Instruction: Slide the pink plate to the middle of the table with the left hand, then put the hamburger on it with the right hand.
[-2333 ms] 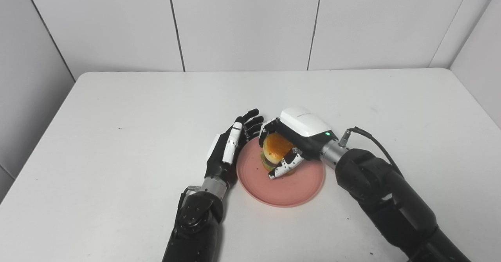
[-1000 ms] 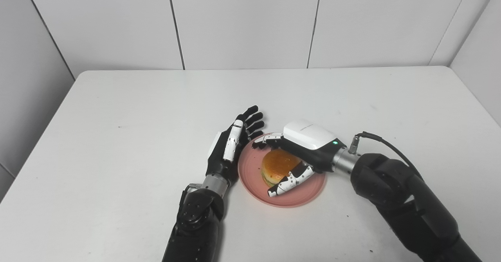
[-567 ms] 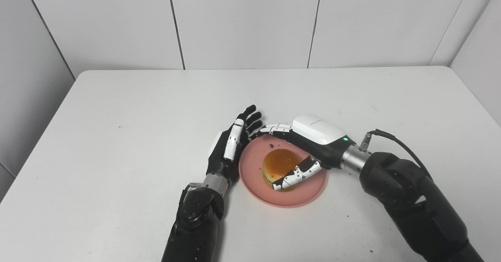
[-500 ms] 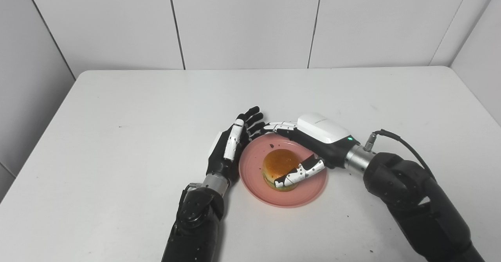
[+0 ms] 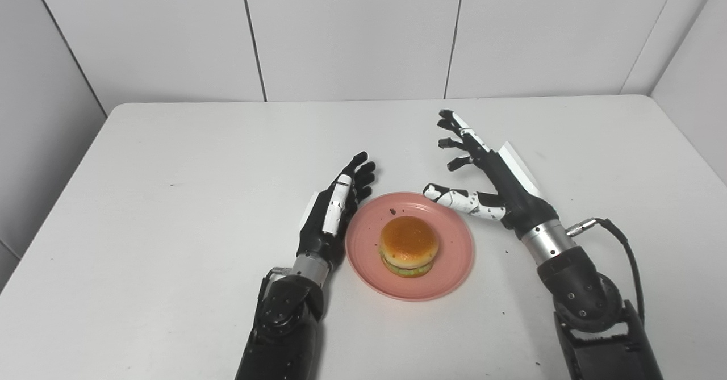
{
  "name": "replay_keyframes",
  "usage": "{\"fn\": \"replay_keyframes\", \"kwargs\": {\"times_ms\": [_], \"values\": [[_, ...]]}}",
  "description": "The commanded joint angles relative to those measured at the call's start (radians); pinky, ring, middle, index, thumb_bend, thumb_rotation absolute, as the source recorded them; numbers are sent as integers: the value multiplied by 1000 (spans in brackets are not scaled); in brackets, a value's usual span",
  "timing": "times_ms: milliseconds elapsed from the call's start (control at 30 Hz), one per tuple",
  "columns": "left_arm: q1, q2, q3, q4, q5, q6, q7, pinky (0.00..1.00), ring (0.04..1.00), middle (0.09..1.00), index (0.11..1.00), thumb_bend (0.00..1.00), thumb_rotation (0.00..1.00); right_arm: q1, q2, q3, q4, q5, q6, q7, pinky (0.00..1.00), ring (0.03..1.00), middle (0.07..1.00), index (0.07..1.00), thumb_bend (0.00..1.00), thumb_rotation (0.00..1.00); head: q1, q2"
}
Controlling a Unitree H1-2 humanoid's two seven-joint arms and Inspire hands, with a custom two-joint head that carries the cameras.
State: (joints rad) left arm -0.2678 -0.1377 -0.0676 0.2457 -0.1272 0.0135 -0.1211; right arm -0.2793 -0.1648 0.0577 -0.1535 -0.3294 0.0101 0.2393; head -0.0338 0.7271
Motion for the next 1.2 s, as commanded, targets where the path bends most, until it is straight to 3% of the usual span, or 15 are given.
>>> {"fn": "replay_keyframes", "kwargs": {"times_ms": [0,167,300,433,700,1067,1167], "values": [[-1,20,5,-19,12,-25,0,996,993,984,969,374,1000,-8,4,-18,-5,47,15,-21,772,879,964,998,560,922,5,0],[11,31,1,-31,41,-69,18,1000,1000,1000,1000,375,1000,17,32,-27,39,127,3,-42,818,943,999,1000,576,998,8,-3],[22,30,10,-36,29,-90,17,1000,1000,1000,1000,363,1000,30,57,-32,77,175,-15,-62,878,963,1000,1000,593,995,8,-3],[42,33,13,-45,40,-112,25,1000,1000,1000,1000,354,1000,49,100,-48,111,230,16,-91,928,982,1000,1000,598,968,7,-1],[37,43,12,-7,57,-158,33,1000,1000,1000,1000,358,1000,54,122,-62,172,289,-13,-119,973,1000,1000,1000,599,964,-1,1],[28,41,8,8,44,-147,23,1000,1000,1000,1000,393,1000,44,136,-88,234,350,-77,-154,1000,1000,1000,1000,554,1000,-6,1],[33,39,6,2,47,-144,27,1000,1000,1000,1000,391,1000,40,154,-108,244,391,-70,-163,1000,1000,1000,1000,563,956,-6,1]]}}
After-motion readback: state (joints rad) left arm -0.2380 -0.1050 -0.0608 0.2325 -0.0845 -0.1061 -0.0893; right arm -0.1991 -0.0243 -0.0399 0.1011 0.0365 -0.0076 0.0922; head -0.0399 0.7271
